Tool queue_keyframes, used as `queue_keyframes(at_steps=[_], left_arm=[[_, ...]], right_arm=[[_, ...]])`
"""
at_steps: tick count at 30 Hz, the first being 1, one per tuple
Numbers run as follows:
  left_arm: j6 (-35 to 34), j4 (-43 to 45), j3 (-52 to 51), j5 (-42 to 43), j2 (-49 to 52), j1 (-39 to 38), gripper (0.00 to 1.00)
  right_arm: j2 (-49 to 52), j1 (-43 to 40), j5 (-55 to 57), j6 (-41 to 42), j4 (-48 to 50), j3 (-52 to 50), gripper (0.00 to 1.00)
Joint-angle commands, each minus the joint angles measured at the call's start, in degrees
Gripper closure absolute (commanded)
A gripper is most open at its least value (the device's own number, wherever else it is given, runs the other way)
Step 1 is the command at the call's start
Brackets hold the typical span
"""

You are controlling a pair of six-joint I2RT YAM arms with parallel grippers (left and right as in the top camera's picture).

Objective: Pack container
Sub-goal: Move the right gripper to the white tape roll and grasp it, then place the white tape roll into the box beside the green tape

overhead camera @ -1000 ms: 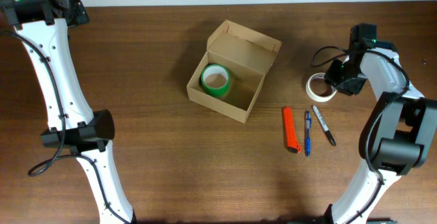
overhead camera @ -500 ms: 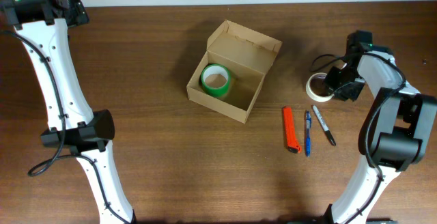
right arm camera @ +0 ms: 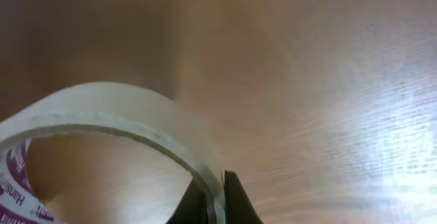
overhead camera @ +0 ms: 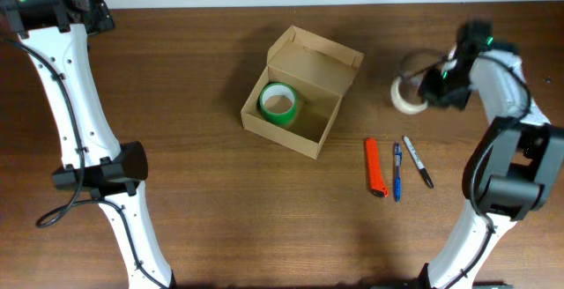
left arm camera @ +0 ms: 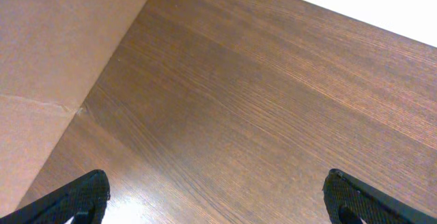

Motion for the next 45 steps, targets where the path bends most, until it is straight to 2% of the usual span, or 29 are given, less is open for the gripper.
queue_keyframes(at_steps=[1,6,8,13,17,29,45], left_arm=[[0.5,-0.07,0.46,-0.24,-1.62,0.42,0.0],[0.5,-0.07,0.46,-0.24,-1.62,0.39,0.0],[0.5,-0.07,0.46,-0.24,-1.62,0.39,0.0],[0.5,-0.07,0.46,-0.26,-1.62,0.39,0.0],[0.5,-0.07,0.46,-0.24,-1.62,0.39,0.0],[0.5,-0.07,0.46,-0.24,-1.62,0.39,0.0],[0.5,-0.07,0.46,-0.24,-1.62,0.39,0.0]], right_arm=[[-5.22,2.49,-11.04,-10.45,-6.49,16.87,0.96],[-5.22,11.78,-10.78,-25.73,-20.31,36.5,0.96],[-5.22,16.94,-7.34,-27.78,-22.53,40.3,0.96],[-3.89,31.12,1.86,-28.37,-22.1,40.87,0.96],[-0.42,37.73,4.37,-28.3,-19.54,37.77,0.96],[11.78,39.63,6.49,-25.03,-16.33,32.09,0.96],[17.94,39.63,9.92,-21.84,-13.0,32.04,0.96]])
